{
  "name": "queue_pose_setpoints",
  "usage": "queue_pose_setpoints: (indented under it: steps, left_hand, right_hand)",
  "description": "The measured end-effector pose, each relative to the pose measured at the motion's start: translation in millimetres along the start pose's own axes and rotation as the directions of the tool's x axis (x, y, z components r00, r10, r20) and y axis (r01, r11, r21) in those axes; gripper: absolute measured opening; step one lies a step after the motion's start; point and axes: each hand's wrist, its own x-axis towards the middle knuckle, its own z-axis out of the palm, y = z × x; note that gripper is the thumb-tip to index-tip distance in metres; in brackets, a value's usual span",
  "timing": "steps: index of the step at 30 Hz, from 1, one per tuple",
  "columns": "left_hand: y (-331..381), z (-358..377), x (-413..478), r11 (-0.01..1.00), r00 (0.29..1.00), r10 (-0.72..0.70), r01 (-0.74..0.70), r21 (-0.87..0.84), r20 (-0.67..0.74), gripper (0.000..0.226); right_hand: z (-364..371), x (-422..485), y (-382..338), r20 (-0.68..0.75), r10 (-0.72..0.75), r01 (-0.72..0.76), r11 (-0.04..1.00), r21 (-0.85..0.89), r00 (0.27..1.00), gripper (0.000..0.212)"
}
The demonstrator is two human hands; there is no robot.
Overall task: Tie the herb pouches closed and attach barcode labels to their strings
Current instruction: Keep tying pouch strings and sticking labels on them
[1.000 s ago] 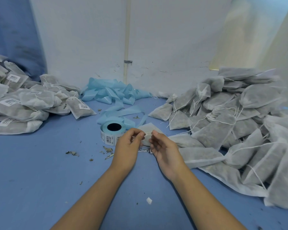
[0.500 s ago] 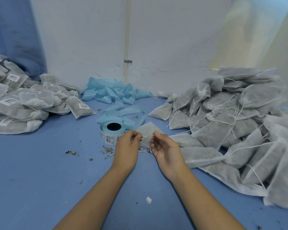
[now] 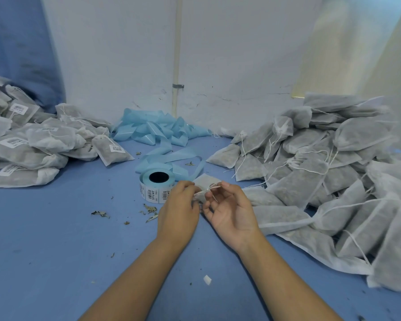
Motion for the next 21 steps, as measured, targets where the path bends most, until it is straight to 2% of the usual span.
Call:
queue_pose_setpoints:
  steps: [2,5,8,12,15,17,19,21]
  left_hand:
    - [1.3,-0.6,0.4,1.0,0.997,0.001,0.0,0.011,-0.08,0.014]
    - [4.7,-3.0,1.2,0.987,0.983,-0.068,0.041,-0.154,-0.173,0.006]
    - [8.4,-8.3,-1.4,0.921,0.969,-0.135,0.046,-0.386,-0.208,0.021]
    - [12.6,-14.7,-0.2,0.776,0.939,-0.199,-0.023,-0.63,-0.28,0.036]
    - [13.5,-17.3,8.8,0.615,0.912,-0.338,0.027,-0.788,-0.233,0.035]
    - [12.5,-20.0,14.9,0.51,0.895,-0.419,0.093,-0.855,-0.153,0.031]
    - [10.5,-21.4,20.1,0.481,0.872,-0.483,0.186,-0.857,-0.081,0.02]
    - [10.4,-22.3,22.0,0.405,0.858,-0.513,0.258,-0.877,0.016,0.017]
  right_hand:
    - [0.9,-1.1,-0.2,0.03,0.008,-0.009,1.0,0.015,1.0,0.005]
    - [0.7,-2.2,1.2,0.072,0.022,-0.024,0.999,0.023,0.997,0.003]
    - [-0.3,-1.7,1.6,0.068,-0.005,0.004,1.0,0.014,0.998,0.009]
    - [-0.7,1.3,1.6,-0.052,-0.071,0.066,0.994,-0.082,0.996,0.014]
    - [-1.9,5.2,6.9,-0.159,-0.224,0.183,0.954,-0.239,0.961,0.021]
    - [-0.5,6.0,10.5,-0.173,-0.311,0.238,0.907,-0.347,0.934,0.023]
    - [2.1,6.4,13.6,-0.171,-0.349,0.25,0.87,-0.426,0.921,0.025]
    - [4.4,6.4,16.5,-0.167,-0.363,0.246,0.843,-0.478,0.917,0.025]
